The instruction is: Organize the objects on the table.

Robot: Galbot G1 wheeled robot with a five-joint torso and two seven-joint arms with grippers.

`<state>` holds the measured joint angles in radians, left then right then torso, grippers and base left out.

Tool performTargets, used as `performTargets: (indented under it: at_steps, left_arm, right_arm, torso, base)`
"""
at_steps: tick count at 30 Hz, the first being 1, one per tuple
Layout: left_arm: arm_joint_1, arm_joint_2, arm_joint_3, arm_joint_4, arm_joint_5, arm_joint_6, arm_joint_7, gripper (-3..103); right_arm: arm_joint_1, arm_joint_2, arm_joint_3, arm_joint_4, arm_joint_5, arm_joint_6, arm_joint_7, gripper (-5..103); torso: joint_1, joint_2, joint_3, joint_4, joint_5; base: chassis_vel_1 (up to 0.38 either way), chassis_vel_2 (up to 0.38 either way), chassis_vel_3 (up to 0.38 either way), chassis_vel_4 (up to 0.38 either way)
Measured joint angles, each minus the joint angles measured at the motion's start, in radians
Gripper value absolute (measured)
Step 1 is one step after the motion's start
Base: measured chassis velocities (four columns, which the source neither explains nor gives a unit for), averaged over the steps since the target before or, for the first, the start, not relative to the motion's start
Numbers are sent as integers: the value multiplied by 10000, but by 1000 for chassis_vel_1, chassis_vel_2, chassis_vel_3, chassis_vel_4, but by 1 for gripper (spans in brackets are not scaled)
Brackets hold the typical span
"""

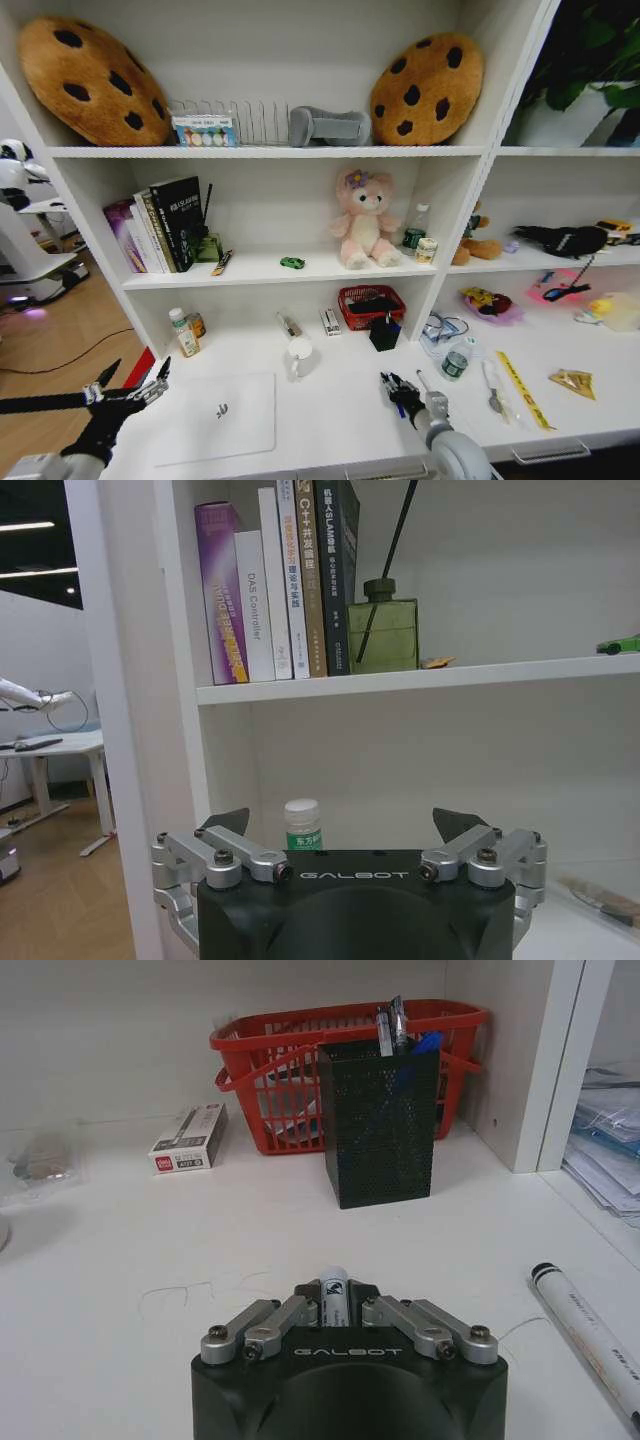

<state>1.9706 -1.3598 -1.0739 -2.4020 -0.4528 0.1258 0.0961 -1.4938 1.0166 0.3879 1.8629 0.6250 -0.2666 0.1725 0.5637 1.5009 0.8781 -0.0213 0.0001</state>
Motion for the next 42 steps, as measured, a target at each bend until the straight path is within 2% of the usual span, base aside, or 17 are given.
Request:
performTargets:
  at_steps: [6,13,17,28,38,42]
  left_arm:
    - [1,0,0,0,0,0,0,100]
    - [0,0,0,-1,0,0,0,100]
    - [0,0,0,0,0,0,0,100]
    - [0,0,0,0,0,1,0,100]
    - [0,0,0,0,0,0,0,100]
    - [0,0,0,0,0,0,0,100]
  right_arm:
    - [93,-52,14,-3,-39,75,-83,13]
    - [802,-385,46,208,-62,1506,-988,13]
    - [1432,-658,152,178,152,1901,-1551,13]
    - [3783,-882,22,-1168,1122,2204,-1660,13]
    - [4984,-766,-437,-2806,1188,2404,-1790,13]
    - [5435,-658,-762,-3553,923,2706,-1922,13]
  torso:
    - [0,0,0,0,0]
    - [0,0,1,0,-1]
    - [0,0,1,1,-2]
    - [0,-1,1,0,-1]
    - [0,0,1,-2,-1]
    - [0,-1,1,0,-1]
  base:
    - [0,0,0,0]
    - [0,0,0,0]
    - [0,0,0,0]
    - [0,0,0,0]
    - [0,0,0,0]
    - [0,0,0,0]
